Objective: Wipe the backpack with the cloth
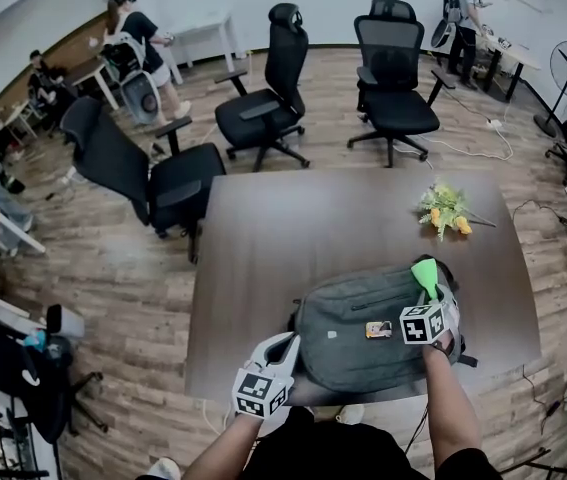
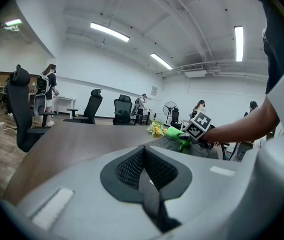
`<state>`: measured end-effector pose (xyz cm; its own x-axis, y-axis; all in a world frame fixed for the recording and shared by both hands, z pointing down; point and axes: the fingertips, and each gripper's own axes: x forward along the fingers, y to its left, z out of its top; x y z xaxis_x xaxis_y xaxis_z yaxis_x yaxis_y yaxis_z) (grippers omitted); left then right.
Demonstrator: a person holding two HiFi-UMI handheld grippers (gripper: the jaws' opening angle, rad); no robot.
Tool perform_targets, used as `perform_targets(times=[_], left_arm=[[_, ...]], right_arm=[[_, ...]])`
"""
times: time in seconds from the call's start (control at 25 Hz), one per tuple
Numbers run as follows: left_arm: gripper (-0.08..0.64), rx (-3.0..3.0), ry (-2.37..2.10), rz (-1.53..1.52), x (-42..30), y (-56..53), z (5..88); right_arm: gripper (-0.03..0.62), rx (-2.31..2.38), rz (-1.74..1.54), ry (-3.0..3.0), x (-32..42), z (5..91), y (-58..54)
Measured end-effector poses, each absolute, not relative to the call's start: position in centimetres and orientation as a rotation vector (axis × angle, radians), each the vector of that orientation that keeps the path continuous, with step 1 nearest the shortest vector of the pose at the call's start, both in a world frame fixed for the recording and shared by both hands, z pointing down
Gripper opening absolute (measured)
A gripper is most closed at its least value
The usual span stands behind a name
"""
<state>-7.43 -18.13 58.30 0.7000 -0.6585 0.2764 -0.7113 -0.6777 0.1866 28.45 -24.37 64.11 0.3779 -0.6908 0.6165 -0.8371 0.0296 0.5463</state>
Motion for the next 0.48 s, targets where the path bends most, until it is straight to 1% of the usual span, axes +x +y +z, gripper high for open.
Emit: perform_targets(times=[0.28, 0.48], left_arm=[[0.020, 2.631, -1.081, 0.277, -7.0, -18.0, 58.5], [0.020, 2.623, -1.082, 0.286, -6.7, -17.7, 58.7]], right_arm=[[0.098, 1.736, 0.173, -1.328, 30.6, 62.9, -23.6], [0.098, 1.749, 0.174, -1.425, 28.3, 61.6, -23.0]])
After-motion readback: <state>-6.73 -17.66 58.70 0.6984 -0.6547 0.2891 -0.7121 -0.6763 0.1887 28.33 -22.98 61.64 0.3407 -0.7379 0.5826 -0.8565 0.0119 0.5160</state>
